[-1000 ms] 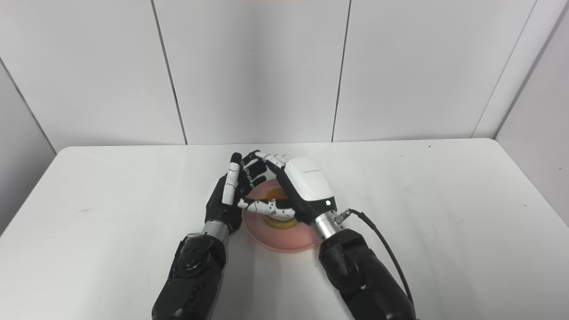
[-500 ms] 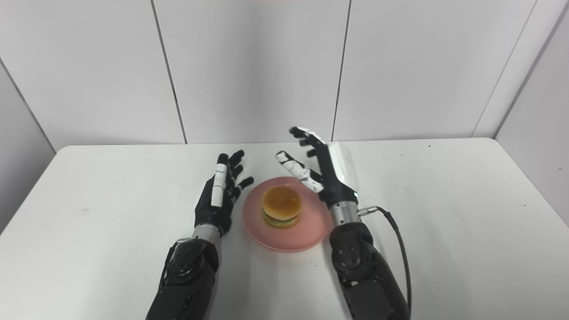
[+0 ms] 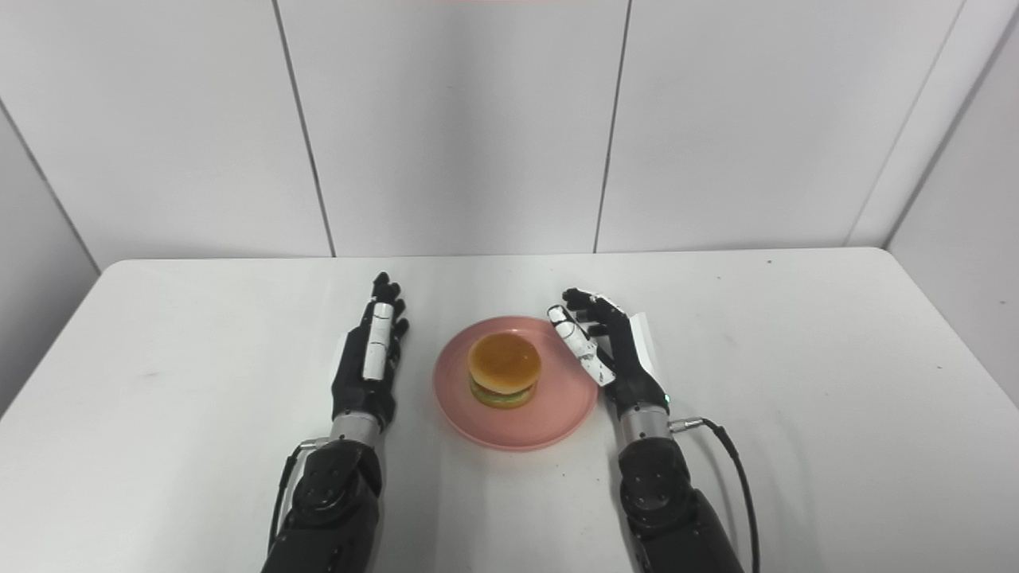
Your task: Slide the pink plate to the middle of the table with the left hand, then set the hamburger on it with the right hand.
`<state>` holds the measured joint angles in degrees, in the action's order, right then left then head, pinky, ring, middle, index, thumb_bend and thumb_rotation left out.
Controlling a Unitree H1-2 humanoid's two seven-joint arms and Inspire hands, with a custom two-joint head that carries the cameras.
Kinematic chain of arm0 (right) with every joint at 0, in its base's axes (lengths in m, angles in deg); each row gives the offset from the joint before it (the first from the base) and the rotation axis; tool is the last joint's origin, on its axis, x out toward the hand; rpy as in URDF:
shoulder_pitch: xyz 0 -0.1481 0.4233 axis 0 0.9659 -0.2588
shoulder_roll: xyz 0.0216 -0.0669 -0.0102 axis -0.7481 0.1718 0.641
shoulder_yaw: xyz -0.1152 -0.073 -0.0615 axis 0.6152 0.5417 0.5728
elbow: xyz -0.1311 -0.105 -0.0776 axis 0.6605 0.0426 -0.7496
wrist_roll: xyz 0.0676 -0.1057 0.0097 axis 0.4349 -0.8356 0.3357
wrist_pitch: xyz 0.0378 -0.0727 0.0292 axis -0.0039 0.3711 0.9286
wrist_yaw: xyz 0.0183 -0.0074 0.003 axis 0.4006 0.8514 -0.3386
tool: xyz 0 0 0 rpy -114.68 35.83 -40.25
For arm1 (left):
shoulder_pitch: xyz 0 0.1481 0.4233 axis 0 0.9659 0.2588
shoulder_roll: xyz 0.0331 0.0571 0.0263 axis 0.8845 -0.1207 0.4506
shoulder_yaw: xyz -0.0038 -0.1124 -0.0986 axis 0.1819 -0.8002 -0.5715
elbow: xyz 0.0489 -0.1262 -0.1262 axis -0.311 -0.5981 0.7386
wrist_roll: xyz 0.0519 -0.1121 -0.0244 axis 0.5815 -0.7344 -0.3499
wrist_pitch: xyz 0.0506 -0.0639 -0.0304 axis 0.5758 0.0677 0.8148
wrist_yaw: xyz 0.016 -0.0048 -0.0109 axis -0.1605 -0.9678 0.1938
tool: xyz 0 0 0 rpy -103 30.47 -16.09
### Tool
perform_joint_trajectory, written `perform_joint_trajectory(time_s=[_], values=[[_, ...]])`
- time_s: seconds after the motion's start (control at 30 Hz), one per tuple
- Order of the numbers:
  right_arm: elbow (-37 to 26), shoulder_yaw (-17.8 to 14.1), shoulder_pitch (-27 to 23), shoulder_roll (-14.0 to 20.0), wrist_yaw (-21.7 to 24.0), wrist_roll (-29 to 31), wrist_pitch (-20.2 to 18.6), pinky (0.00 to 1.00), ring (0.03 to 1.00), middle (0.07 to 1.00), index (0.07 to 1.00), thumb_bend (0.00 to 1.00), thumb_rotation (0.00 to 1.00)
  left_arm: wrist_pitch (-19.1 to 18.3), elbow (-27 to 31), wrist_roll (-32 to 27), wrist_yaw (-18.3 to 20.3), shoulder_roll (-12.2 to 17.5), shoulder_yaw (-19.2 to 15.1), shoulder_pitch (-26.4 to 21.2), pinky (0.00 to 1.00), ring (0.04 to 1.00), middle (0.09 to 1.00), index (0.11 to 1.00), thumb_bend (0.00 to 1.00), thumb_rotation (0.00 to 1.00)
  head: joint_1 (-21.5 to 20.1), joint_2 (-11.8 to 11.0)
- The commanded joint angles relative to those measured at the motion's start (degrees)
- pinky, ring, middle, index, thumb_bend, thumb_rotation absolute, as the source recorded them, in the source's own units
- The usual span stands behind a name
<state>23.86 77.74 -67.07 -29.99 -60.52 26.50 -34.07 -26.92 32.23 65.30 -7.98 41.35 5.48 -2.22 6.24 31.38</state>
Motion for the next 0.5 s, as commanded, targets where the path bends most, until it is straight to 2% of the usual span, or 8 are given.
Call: perform_joint_trajectory(time_s=[0.0,0.03,0.1,0.27,0.47], values=[[-0.7,-0.5,-0.6,0.2,-0.9,1.2,3.5,0.70,0.741,0.762,0.752,0.68,1.00,0.5,-0.8,0.4,-0.8,0.1,0.1,0.2,1.00,1.000,1.000,1.000,0.82,0.87,0.0,-0.2],[-0.6,-0.7,-0.5,0.1,-1.1,1.7,4.0,0.73,0.763,0.799,0.838,0.66,1.00,0.8,-1.0,0.5,-0.8,0.1,0.1,0.2,1.00,1.000,1.000,1.000,0.83,0.86,0.0,-0.4],[-0.5,-1.2,0.0,-0.4,-1.2,3.1,5.0,0.77,0.805,0.850,0.910,0.64,1.00,1.3,-1.3,0.2,-0.6,0.2,-0.1,0.3,1.00,1.000,1.000,1.000,0.83,0.84,-0.1,-0.6],[-0.1,-4.4,0.3,-3.4,-2.0,8.8,6.0,0.81,0.865,0.917,0.967,0.63,1.00,2.0,-1.8,-1.2,0.6,0.6,-0.6,0.3,1.00,1.000,1.000,1.000,0.82,0.83,-0.7,-1.0],[-1.1,-8.3,0.6,-6.5,0.0,17.1,2.8,0.92,0.953,0.990,1.000,0.67,1.00,2.0,-1.8,-1.1,1.4,1.1,-0.6,0.5,1.00,1.000,1.000,1.000,0.80,0.84,-1.1,-1.4]])
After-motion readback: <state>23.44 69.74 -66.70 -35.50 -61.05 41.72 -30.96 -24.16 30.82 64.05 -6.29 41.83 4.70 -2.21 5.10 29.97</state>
